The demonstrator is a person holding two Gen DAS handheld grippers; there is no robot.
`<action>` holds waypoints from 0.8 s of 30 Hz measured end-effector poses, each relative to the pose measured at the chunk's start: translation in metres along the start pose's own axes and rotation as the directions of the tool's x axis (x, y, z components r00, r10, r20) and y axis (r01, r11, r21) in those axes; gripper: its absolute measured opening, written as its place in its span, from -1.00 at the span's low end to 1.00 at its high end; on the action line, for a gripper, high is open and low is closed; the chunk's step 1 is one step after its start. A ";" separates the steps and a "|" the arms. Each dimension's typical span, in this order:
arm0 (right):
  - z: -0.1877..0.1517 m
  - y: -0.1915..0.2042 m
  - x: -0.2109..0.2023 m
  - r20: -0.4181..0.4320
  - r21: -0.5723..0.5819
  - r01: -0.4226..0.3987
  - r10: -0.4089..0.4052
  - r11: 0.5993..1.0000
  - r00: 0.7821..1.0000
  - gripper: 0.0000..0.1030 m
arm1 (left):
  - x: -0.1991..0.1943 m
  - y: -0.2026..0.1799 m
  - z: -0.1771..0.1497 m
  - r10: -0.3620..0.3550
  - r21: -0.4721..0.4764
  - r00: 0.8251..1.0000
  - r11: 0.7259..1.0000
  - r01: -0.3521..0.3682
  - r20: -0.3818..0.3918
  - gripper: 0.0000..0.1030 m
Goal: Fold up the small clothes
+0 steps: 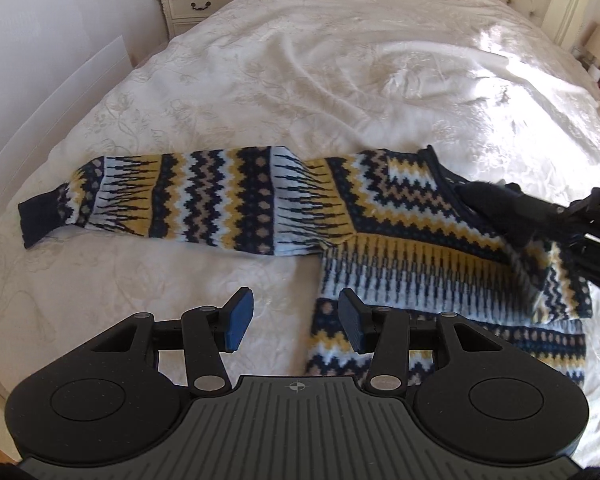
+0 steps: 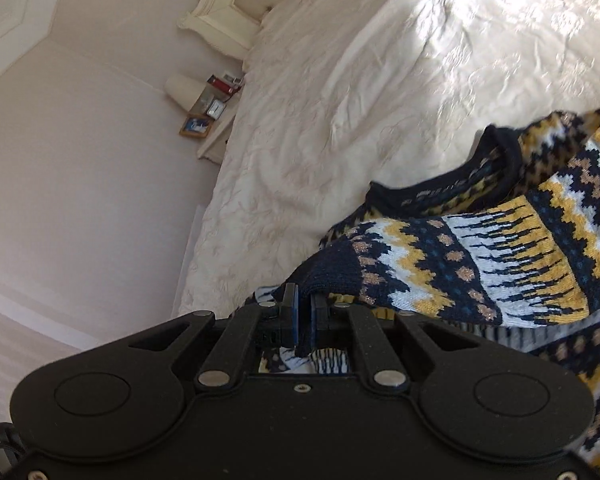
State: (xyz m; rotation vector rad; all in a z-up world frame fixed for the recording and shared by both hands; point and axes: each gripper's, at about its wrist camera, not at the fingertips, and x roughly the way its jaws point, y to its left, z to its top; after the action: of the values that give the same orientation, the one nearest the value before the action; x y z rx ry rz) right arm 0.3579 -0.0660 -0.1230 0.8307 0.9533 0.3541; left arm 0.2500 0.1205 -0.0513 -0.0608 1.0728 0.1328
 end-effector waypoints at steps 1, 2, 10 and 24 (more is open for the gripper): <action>-0.007 0.002 0.011 -0.026 0.001 0.001 -0.001 1.000 1.000 -0.72 | 0.002 0.004 0.000 0.003 0.000 1.000 1.000 -0.003 0.000 -0.11; -0.012 0.003 0.020 -0.053 -0.002 0.004 -0.004 1.000 0.999 -0.66 | 0.004 0.007 0.000 0.005 0.002 1.000 1.000 -0.005 -0.001 -0.11; -0.049 0.013 0.024 -0.142 -0.178 0.137 -0.163 0.974 0.976 0.08 | 0.022 0.013 -0.004 -0.047 0.007 0.999 0.999 0.047 -0.023 -0.11; -0.049 -0.010 -0.036 -0.078 -0.340 0.292 -0.336 0.894 0.939 0.25 | 0.073 -0.038 -0.024 -0.270 -0.069 0.950 0.963 0.262 -0.159 -0.11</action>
State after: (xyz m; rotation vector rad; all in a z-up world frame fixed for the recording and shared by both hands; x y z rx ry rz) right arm 0.2964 -0.0711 -0.1250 0.3448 1.1016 0.2761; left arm 0.2687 0.0856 -0.1269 -0.2625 1.2185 -0.0930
